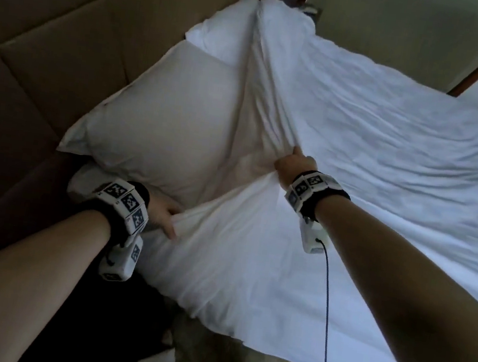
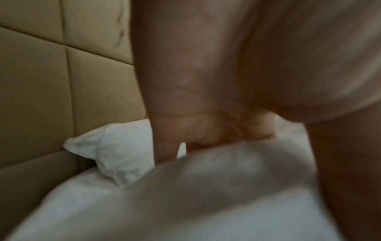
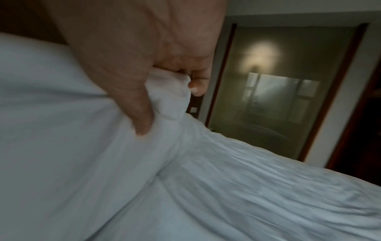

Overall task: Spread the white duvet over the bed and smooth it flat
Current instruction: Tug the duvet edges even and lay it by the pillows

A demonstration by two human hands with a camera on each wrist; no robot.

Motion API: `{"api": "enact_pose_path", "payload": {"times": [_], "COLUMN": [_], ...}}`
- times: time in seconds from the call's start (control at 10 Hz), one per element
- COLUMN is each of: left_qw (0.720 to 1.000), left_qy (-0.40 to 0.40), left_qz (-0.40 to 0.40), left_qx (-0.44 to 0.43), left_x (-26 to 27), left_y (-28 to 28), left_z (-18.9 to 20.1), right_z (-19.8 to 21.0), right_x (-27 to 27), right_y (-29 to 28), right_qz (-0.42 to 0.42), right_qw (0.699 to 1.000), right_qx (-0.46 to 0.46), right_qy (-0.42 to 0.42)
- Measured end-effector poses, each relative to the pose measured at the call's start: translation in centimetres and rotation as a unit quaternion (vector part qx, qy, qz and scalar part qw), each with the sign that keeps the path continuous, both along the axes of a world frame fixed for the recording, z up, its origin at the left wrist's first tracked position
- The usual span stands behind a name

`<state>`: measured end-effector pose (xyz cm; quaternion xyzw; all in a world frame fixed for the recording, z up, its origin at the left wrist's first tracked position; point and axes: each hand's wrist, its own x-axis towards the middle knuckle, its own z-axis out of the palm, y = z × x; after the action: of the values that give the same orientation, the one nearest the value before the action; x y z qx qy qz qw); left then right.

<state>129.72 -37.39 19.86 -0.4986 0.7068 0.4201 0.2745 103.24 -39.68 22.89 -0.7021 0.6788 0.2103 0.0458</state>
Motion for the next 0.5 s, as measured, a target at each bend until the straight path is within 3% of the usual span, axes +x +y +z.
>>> {"api": "enact_pose_path", "payload": {"times": [0.2,0.3,0.4,0.5], "left_qw": [0.997,0.997,0.992,0.980], "left_qy": [-0.042,-0.042,-0.047,-0.035], "left_qz": [-0.031,-0.012,0.013,0.085], "left_qx": [0.054,0.062,0.119,0.176], "left_x": [-13.4,-20.5,-24.7,-25.5], "left_y": [5.3,9.9,14.2,16.2], "left_z": [1.0,-1.2,-4.8,-7.1], "right_z": [0.6,-3.0,-6.5,-9.1], "right_x": [-16.6,-23.4,-27.5,-32.3], "right_y": [9.4,15.5,22.0,25.9], "right_qz": [-0.146,-0.153,-0.183,-0.208], "right_qw": [0.989,0.987,0.962,0.945], "right_qx": [-0.016,0.032,0.198,0.253], "right_qy": [-0.019,0.025,0.046,0.007]}}
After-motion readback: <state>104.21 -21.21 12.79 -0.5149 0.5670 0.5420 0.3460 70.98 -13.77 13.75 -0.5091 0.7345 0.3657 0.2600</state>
